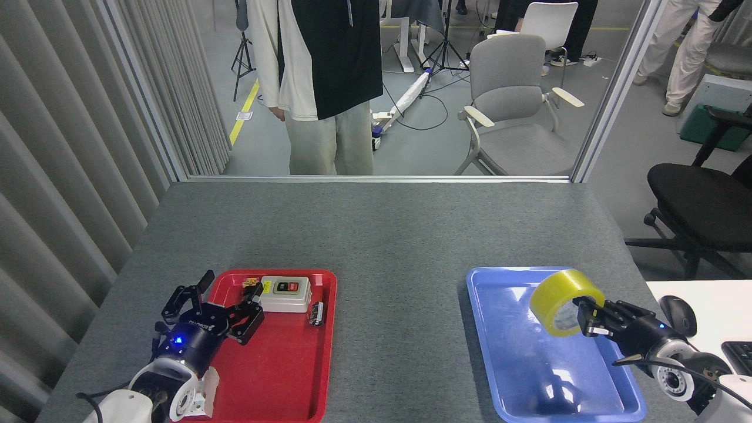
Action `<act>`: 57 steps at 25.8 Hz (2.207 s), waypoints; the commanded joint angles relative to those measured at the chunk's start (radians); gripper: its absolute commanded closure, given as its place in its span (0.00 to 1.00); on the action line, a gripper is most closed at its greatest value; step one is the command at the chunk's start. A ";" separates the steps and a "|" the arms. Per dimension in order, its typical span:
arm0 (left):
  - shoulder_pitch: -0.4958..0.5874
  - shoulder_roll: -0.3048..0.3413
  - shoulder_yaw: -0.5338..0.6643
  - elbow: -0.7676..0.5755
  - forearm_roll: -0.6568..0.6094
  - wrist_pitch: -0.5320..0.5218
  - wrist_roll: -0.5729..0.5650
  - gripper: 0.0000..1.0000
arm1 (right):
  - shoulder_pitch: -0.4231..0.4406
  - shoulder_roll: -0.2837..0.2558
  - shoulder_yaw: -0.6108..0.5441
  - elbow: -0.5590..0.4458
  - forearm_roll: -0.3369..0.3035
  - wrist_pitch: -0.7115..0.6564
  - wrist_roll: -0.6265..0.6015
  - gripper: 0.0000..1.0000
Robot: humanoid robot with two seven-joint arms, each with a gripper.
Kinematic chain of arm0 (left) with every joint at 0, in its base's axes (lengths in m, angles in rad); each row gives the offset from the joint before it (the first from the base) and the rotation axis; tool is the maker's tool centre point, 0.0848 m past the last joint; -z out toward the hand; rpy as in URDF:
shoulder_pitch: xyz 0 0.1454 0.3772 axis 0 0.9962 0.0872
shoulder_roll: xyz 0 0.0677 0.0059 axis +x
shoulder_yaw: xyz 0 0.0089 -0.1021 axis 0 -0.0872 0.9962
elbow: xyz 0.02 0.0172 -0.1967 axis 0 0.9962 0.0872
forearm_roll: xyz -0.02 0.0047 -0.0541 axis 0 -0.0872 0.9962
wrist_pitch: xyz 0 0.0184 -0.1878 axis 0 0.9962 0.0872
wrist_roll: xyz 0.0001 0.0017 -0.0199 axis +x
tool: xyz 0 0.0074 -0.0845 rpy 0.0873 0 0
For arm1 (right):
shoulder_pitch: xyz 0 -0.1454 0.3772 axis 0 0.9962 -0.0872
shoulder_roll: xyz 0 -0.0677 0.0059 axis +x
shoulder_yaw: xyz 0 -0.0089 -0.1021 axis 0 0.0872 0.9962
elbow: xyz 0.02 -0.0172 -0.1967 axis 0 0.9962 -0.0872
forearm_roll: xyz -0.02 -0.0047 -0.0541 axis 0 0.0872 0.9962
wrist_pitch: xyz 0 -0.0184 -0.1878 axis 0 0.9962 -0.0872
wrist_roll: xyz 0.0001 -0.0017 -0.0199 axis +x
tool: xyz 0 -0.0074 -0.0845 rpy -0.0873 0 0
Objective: Place and move tape with both arms
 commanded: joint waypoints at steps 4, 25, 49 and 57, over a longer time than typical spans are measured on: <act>0.002 -0.006 0.016 -0.006 0.013 -0.004 -0.012 0.01 | -0.018 -0.058 0.032 0.001 -0.146 0.156 0.207 1.00; -0.003 -0.004 0.016 -0.047 0.016 -0.051 -0.012 0.01 | -0.191 -0.128 0.288 0.063 -0.528 0.418 0.448 0.99; -0.003 0.004 0.016 -0.047 0.025 -0.105 -0.012 0.01 | 0.019 -0.236 0.018 -0.013 -0.470 -0.286 0.129 0.00; 0.000 -0.023 0.013 -0.015 0.199 -0.093 0.000 0.01 | 0.184 -0.095 -0.132 0.003 0.087 -0.410 -0.591 0.00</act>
